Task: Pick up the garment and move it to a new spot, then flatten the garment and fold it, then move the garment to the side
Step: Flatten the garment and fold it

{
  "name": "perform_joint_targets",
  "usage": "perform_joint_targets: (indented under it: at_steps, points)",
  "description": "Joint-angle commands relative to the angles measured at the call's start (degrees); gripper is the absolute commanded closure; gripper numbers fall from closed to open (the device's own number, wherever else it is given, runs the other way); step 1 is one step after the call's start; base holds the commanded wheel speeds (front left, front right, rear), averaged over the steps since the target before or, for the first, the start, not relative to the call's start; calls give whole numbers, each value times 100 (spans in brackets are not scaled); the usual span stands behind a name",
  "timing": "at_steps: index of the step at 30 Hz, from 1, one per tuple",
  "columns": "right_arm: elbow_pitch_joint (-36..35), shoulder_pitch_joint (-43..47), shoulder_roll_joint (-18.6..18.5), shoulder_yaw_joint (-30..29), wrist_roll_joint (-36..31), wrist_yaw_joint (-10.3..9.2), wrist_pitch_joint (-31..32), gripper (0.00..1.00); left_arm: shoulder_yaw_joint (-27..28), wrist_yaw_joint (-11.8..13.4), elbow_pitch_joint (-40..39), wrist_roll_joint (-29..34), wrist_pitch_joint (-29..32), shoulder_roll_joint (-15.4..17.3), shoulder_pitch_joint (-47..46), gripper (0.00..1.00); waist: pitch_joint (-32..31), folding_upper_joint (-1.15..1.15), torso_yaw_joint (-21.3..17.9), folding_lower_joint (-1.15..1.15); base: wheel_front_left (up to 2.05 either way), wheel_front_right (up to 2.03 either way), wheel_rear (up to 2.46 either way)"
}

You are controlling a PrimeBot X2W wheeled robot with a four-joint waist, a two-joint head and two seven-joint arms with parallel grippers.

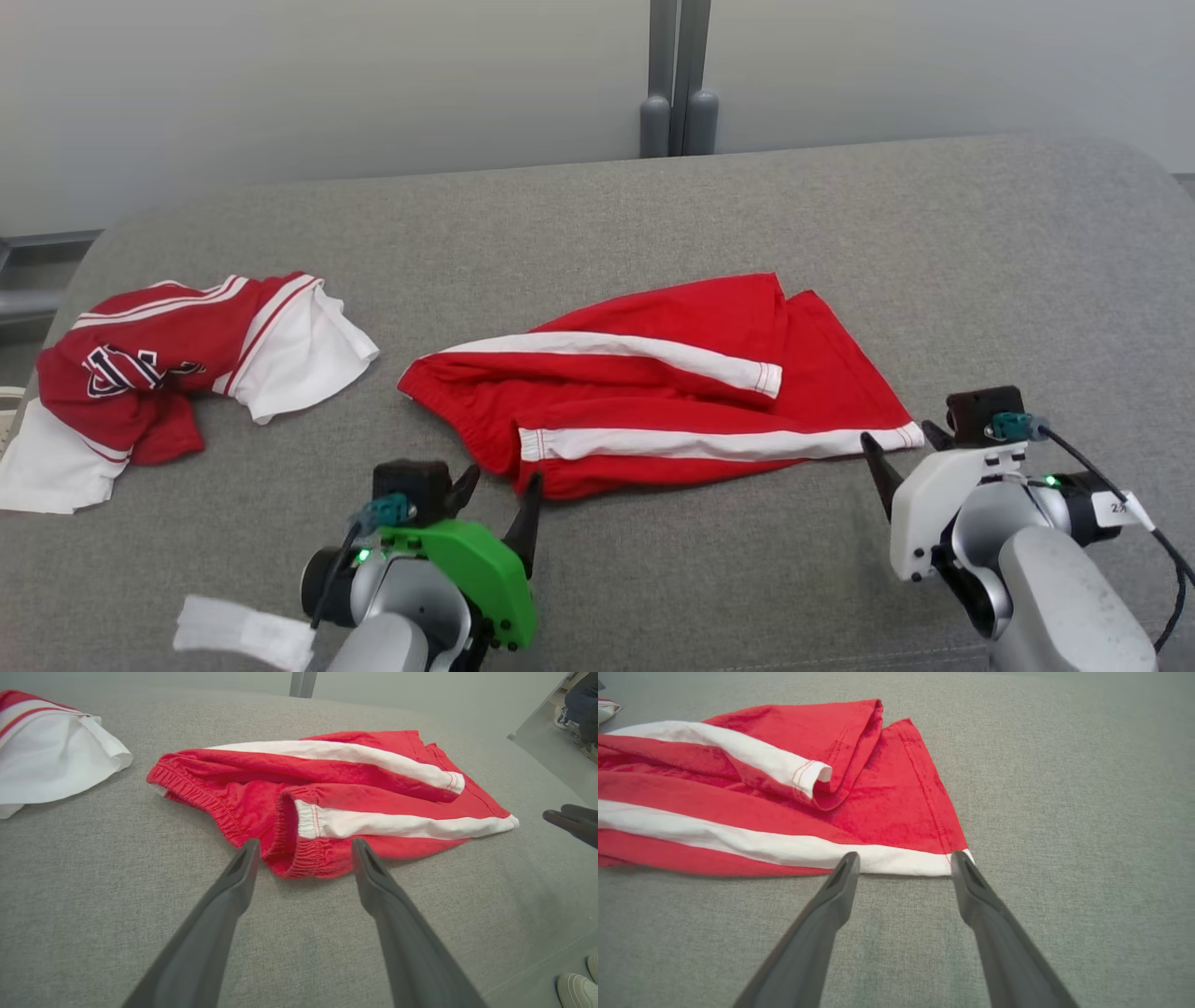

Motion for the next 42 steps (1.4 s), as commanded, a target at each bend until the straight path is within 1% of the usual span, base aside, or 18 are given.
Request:
perform_joint_targets:
  at_steps: [1, 7, 12, 15, 18, 19, 20, 22, 24, 25, 34, 35, 36, 37, 38, 39, 40, 42]
  points:
    - [66, -161, -102, 46, 68, -4, 81, 0, -80, 90, 55, -137, 168, 19, -213, 0, 145, 0, 14, 0, 0, 0, 0]
    - [366, -603, -352, 205, 127, -4, 246, 0, -354, 431, 262, -301, 608, 20, -816, 0, 411, 0, -5, 0, 0, 0, 0]
    - [650, -830, -453, 349, 169, -5, 253, 0, -484, 527, 524, -320, 810, 21, -1132, 1, 528, 0, -56, 0, 0, 0, 0]
    - [781, -899, -487, 398, 197, -4, 240, 0, -506, 587, 595, -383, 826, 20, -1202, 15, 566, 0, -79, 0, 0, 0, 0]
    - [886, -939, -532, 419, 197, -4, 276, 0, -532, 619, 627, -457, 863, 21, -1224, 34, 585, 0, -98, 0, 0, 0, 0]
    - [914, -948, -544, 426, 210, -4, 267, 0, -544, 627, 638, -483, 889, 21, -1222, 53, 588, 0, -103, 0, 0, 0, 0]
    - [914, -948, -544, 426, 210, -4, 267, 0, -544, 627, 638, -483, 889, 21, -1222, 53, 588, 0, -103, 0, 0, 0, 0]
    - [971, -971, -573, 437, 238, -4, 262, 0, -560, 635, 646, -493, 887, 21, -1219, 68, 595, 0, -108, 0, 0, 0, 0]
    - [1034, -996, -593, 454, 263, -4, 248, 0, -567, 625, 656, -529, 895, 22, -1174, 96, 601, 0, -112, 0, 0, 0, 0]
    - [1069, -1014, -608, 460, 275, -5, 238, 0, -572, 632, 646, -525, 893, 32, -1158, 100, 610, 0, -114, 0, 0, 0, 0]
    - [1583, -1337, -564, 437, 465, -4, 203, 0, -651, 623, 527, -494, 864, 96, -1170, 100, 829, 0, -27, 0, 0, 0, 0]
    - [1640, -1368, -553, 436, 477, -4, 191, 6, -657, 622, 520, -492, 867, 102, -1181, 100, 857, 0, -19, 0, 0, 0, 0]
    - [1698, -1400, -541, 435, 496, -4, 200, 35, -665, 618, 512, -489, 862, 106, -1204, 100, 894, 0, -8, 0, 0, 0, 0]
    - [1752, -1433, -527, 443, 507, -4, 206, 56, -668, 613, 515, -494, 854, 106, -1235, 100, 924, 0, 1, 0, 0, 0, 0]
    - [1793, -1463, -518, 448, 514, -5, 175, 66, -670, 610, 515, -498, 852, 106, -1261, 100, 952, 0, 9, 0, 0, 0, 0]
    - [1835, -1487, -505, 448, 542, -5, 153, 91, -665, 613, 509, -504, 835, 105, -1280, 100, 978, 0, 16, 0, 0, 0, 0]
    - [1881, -1505, -496, 469, 557, -5, 138, 100, -665, 613, 507, -509, 819, 107, -1291, 100, 994, 0, 21, 0, 0, 0, 0]
    - [1939, -1538, -491, 505, 581, -6, 90, 100, -646, 608, 502, -528, 774, 108, -1305, 100, 1020, 0, 27, 0, 0, 0, 0]
